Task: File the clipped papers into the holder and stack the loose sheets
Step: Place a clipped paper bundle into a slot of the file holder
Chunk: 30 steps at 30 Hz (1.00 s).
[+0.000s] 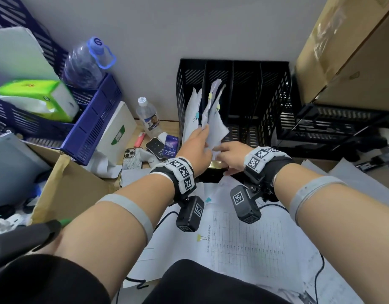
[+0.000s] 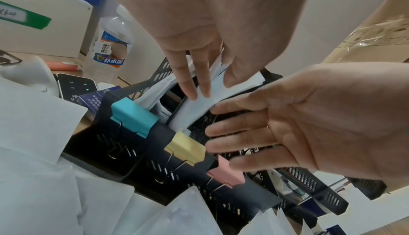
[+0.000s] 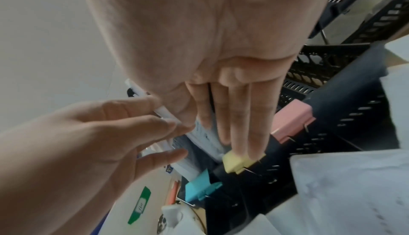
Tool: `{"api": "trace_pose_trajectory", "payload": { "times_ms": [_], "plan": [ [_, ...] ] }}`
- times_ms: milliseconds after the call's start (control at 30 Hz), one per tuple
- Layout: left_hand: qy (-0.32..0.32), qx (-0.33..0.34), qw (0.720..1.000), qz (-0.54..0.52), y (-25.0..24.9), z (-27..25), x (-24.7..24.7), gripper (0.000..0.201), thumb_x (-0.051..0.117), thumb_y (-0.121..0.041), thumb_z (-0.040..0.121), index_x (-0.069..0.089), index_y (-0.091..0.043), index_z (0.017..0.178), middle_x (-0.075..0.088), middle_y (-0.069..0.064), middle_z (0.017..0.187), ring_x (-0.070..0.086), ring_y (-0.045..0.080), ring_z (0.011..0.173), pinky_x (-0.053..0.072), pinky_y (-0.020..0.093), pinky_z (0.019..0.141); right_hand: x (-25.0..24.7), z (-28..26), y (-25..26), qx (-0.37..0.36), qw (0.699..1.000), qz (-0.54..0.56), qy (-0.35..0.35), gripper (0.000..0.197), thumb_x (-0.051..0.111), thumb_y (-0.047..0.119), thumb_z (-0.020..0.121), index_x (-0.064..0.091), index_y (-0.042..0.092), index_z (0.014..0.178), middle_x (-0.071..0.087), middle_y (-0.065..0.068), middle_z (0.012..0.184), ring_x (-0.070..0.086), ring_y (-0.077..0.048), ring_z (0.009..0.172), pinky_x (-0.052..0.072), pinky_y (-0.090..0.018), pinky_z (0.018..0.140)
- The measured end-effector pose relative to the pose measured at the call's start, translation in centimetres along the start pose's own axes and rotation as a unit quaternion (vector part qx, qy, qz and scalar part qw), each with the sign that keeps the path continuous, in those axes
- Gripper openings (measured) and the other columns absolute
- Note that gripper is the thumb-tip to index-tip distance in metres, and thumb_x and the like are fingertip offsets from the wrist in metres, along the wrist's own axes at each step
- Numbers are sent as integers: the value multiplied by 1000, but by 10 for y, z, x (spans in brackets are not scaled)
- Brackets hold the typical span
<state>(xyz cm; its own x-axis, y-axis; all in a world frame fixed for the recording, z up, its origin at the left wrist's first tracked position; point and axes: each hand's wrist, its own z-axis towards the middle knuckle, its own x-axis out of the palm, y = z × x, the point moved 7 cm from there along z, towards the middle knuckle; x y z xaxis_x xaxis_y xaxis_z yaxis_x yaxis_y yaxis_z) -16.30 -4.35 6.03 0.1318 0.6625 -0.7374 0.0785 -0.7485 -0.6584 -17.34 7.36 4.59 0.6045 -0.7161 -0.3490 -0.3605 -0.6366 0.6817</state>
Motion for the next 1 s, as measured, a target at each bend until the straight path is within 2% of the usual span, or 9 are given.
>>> {"api": "trace_pose_trajectory", "payload": {
  "times_ms": [133, 267, 400, 500, 633, 733, 833, 933, 1000],
  "plan": [
    [2, 10, 1000, -17, -2, -7, 8, 29, 52, -10, 94, 68, -19, 116, 53, -2, 123, 61, 13, 98, 48, 24, 92, 5, -8, -23, 22, 999, -16, 30, 33, 43, 16, 98, 56, 20, 128, 67, -9, 111, 71, -22, 90, 59, -42, 83],
    [53, -40, 996, -57, 16, -26, 37, 25, 53, -12, 87, 69, -31, 84, 74, -4, 84, 71, 14, 78, 60, 36, 81, 11, -21, -62, 60, 998, -24, 17, 33, 44, 16, 97, 57, 21, 127, 67, -9, 114, 70, -26, 98, 58, -43, 85],
    [198, -183, 963, 7, 74, -64, 97, 10, 59, -14, 89, 64, -19, 96, 75, 9, 95, 75, 22, 84, 63, 44, 79, 35, -34, -117, 119, 991, -44, 45, 34, 49, 17, 96, 56, 20, 129, 66, -7, 120, 66, -24, 104, 56, -34, 81],
    [268, -274, 923, 30, 119, -99, 128, 42, 70, -25, 83, 50, -10, 116, 69, 16, 106, 73, 31, 95, 61, 48, 84, 50, -42, -147, 113, 985, -122, 54, 37, 54, 21, 95, 58, 20, 131, 60, -3, 132, 59, -18, 111, 47, -17, 76],
    [235, -311, 917, -85, 133, -120, 145, 45, 77, -20, 83, 50, -11, 118, 74, 19, 98, 73, 29, 85, 61, 47, 85, 65, -49, -174, 107, 974, -192, 59, 39, 54, 28, 95, 55, 23, 134, 45, 0, 147, 41, -19, 135, 31, -25, 106],
    [178, -332, 915, -143, 135, -123, 149, 45, 78, -13, 80, 51, -11, 116, 69, 20, 102, 70, 32, 79, 62, 48, 80, 69, -53, -183, 105, 979, -168, 46, 39, 55, 27, 94, 56, 23, 133, 50, 0, 144, 46, -19, 131, 33, -24, 99],
    [155, -329, 918, -159, 132, -126, 150, 35, 77, -6, 79, 53, -12, 104, 68, 17, 89, 69, 31, 70, 63, 48, 76, 72, -53, -188, 104, 983, -147, 32, 39, 56, 26, 93, 56, 22, 132, 55, -2, 136, 57, -19, 113, 39, -24, 87],
    [154, -263, 942, -141, 121, -122, 143, 19, 74, -7, 81, 60, -18, 76, 67, 9, 69, 74, 35, 77, 62, 51, 76, 70, -52, -186, 113, 987, -118, 2, 47, 59, 23, 91, 48, 22, 136, 59, -5, 129, 61, -22, 104, 48, -29, 84],
    [153, -208, 960, -108, 112, -117, 134, 35, 70, -9, 84, 54, -23, 57, 55, -2, 57, 68, 30, 73, 61, 49, 80, 61, -51, -176, 97, 985, -137, -43, 58, 61, 22, 87, 39, 25, 141, 51, -7, 136, 58, -26, 113, 48, -32, 92]
  ]
}}
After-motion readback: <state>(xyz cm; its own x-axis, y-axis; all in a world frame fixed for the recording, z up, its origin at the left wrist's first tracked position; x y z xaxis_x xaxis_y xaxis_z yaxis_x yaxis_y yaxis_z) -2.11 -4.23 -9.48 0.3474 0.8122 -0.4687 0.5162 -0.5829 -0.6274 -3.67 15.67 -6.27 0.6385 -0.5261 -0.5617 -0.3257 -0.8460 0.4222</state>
